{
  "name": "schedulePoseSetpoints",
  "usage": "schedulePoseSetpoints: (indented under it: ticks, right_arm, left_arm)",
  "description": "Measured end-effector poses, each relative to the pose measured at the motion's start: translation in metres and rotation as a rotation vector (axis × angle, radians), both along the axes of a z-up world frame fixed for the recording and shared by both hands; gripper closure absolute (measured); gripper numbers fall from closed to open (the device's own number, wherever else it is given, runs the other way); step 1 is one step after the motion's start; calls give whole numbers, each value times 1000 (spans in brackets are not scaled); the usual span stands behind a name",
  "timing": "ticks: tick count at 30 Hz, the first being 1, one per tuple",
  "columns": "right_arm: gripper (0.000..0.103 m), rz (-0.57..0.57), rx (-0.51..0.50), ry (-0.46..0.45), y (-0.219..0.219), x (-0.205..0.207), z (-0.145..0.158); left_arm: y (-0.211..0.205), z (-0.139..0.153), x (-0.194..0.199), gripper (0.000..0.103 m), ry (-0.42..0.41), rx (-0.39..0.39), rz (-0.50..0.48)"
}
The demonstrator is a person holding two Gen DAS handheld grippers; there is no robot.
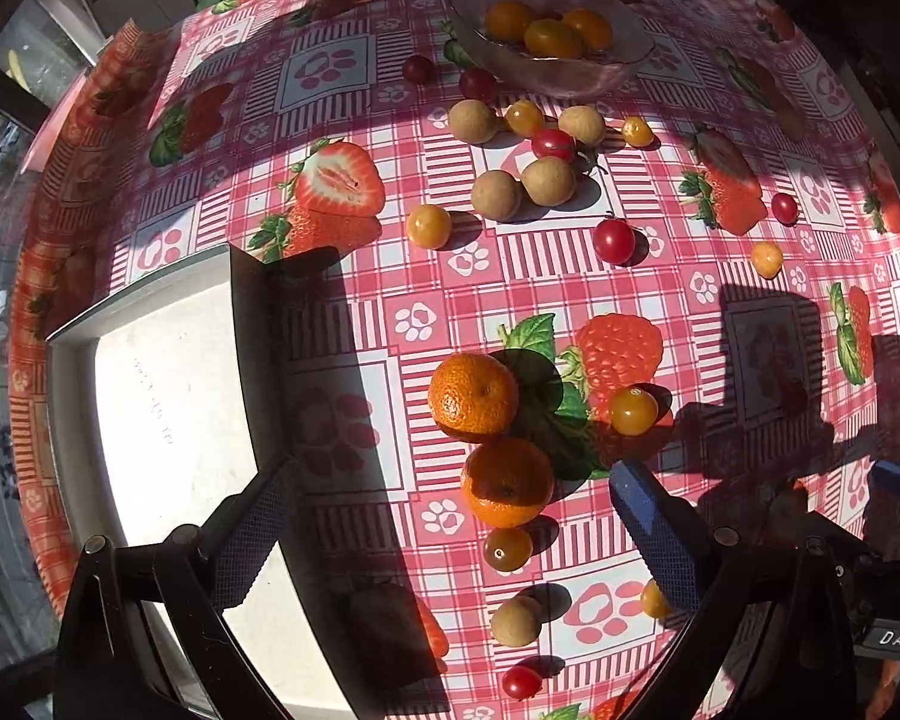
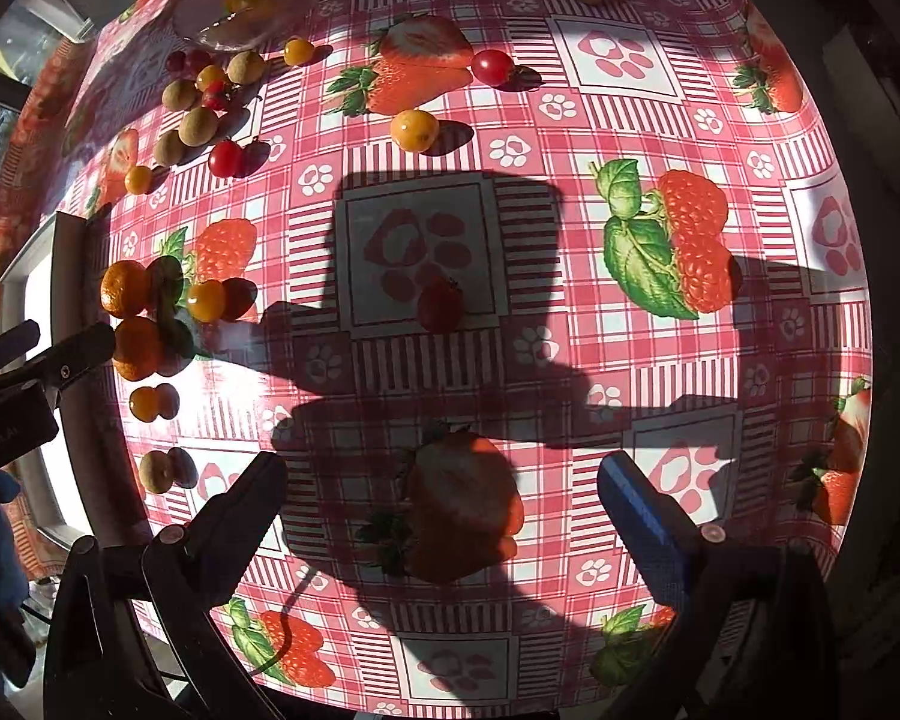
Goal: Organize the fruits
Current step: 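Grasp a mandarin with the left tool while the right tool grasps a red cherry tomato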
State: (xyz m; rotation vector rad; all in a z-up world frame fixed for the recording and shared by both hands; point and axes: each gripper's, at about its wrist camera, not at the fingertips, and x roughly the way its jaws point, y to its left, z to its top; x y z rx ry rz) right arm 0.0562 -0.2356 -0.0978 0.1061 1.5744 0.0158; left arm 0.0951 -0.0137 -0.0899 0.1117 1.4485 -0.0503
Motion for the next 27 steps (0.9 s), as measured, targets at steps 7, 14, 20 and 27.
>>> schedulePoseSetpoints:
  ticks: [7, 14, 20, 27]
  right_arm:
    - [0, -4, -22, -13, -2, 30, -27]
    - [6, -4, -30, -38, -1, 48, -39]
    - [30, 27, -87, -67, 24, 53, -40]
    - [83, 22, 4, -116, 31, 52, -29]
  left_arm:
    - [4, -27, 17, 0, 7, 16, 22]
    - [-1, -39, 17, 7, 8, 47, 23]
    - [-4, -47, 19, 22, 19, 39, 39]
    - [-7, -38, 17, 64, -21, -23, 33]
